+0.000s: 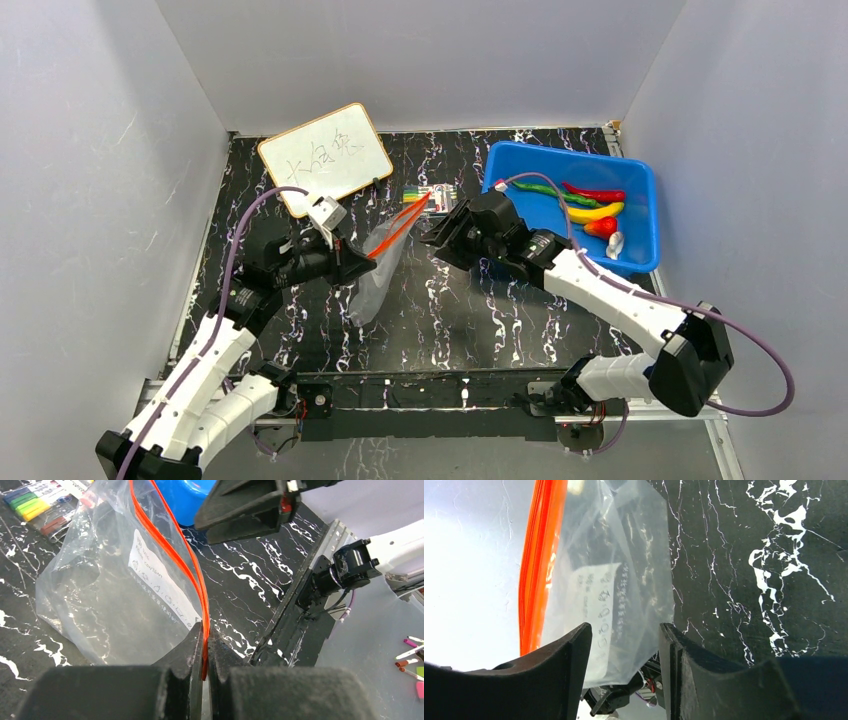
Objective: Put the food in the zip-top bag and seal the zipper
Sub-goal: Open the zipper of the food storage bag at the center of the board.
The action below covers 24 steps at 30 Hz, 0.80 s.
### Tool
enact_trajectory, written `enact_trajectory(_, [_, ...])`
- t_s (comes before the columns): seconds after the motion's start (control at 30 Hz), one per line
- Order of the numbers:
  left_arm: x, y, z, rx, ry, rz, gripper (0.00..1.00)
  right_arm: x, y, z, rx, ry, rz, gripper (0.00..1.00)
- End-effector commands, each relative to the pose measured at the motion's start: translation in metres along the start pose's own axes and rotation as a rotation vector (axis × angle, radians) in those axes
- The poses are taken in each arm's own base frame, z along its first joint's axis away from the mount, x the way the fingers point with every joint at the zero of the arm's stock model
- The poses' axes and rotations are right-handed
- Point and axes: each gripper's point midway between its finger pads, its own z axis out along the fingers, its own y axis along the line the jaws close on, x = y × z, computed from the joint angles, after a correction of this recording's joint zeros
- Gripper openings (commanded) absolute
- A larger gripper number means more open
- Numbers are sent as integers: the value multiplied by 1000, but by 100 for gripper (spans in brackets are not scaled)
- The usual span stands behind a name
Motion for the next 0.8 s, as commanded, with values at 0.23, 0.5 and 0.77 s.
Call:
enact_trajectory(0.23, [4,-16,0,108,-19,71,0,-33,72,-10,-132,-119,108,49])
enact_trajectory(0.5, [6,-15,2,117,-20,86,0,-40,75,-8,-128,-149,131,48])
enact_trajectory(0.77, [11,-13,3,111,-12,86,0,-24,56,12,-60,-85,119,45])
